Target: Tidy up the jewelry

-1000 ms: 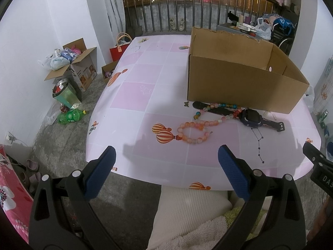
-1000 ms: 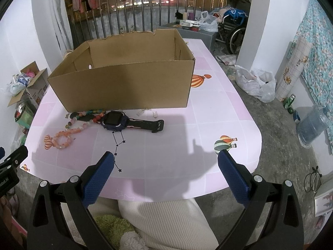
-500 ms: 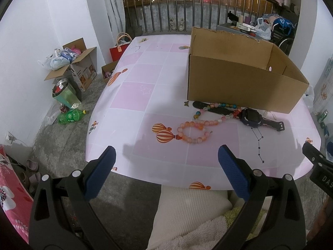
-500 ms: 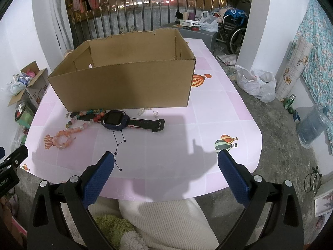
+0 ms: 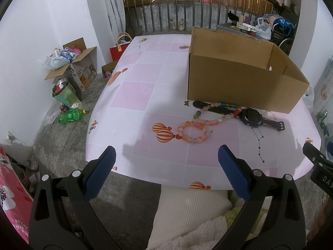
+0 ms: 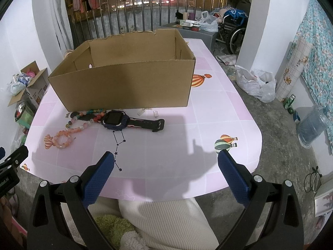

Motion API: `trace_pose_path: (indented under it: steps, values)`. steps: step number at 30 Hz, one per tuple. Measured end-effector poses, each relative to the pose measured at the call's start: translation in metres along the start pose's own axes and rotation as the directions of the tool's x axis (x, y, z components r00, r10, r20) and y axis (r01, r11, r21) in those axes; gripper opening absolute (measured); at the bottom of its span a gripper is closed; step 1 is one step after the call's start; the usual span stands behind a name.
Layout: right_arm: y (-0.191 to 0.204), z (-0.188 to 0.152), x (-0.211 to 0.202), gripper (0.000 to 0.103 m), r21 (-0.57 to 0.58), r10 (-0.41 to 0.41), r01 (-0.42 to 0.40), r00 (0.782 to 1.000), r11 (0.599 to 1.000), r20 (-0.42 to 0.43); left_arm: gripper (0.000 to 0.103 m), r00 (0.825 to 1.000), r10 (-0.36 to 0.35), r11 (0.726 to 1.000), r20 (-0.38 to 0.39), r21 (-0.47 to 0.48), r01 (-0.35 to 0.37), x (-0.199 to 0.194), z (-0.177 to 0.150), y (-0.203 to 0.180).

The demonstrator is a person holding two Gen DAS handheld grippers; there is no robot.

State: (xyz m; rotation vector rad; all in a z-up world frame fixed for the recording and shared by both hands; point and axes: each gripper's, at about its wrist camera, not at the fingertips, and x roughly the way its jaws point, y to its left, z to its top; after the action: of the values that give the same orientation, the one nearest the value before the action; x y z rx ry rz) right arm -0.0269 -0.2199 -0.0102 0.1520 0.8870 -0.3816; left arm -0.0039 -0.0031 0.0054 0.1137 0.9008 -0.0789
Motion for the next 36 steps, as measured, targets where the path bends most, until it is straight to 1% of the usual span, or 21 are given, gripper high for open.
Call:
trace_pose_path:
  steps: [13,22,24,26,28,31,34,36]
  values:
    - [0.001,0.002,0.006,0.097,-0.001,0.001,-0.001,1.0,1.0,-0.007,0.095,1.0,-0.001,1.0,-0.007,0.015,0.001,0.006,0.0,-0.005]
    - [0.002,0.005,0.033,0.097,-0.04,0.018,-0.019,0.999,0.999,-0.027,0.095,0.999,0.001,0.999,-0.036,0.036,0.001,0.033,0.005,-0.01]
    - [0.002,0.008,0.04,0.097,-0.044,0.034,-0.035,0.999,0.998,-0.03,0.095,0.999,0.0,0.999,-0.034,0.045,0.001,0.039,0.007,-0.012]
    - [0.002,0.011,0.045,0.097,-0.041,0.068,-0.069,0.997,0.997,-0.027,0.095,1.0,-0.025,0.998,-0.015,0.055,0.026,0.045,0.009,-0.013]
    - [0.001,0.013,0.048,0.097,-0.032,0.102,-0.103,0.995,0.994,-0.013,0.095,0.996,-0.091,0.993,0.008,0.074,0.09,0.049,0.011,-0.013]
    - [0.001,0.018,0.053,0.097,-0.015,0.168,-0.167,0.986,0.986,0.017,0.095,0.986,-0.164,0.985,0.031,0.059,0.162,0.054,0.013,-0.007]
    - [0.005,0.021,0.057,0.097,-0.024,0.206,-0.205,0.978,0.979,0.038,0.095,0.976,-0.208,0.978,0.058,0.037,0.206,0.058,0.015,-0.001]
    - [0.013,0.023,0.057,0.097,-0.053,0.231,-0.228,0.971,0.972,0.055,0.095,0.974,-0.217,0.976,0.063,0.02,0.216,0.06,0.016,0.002]
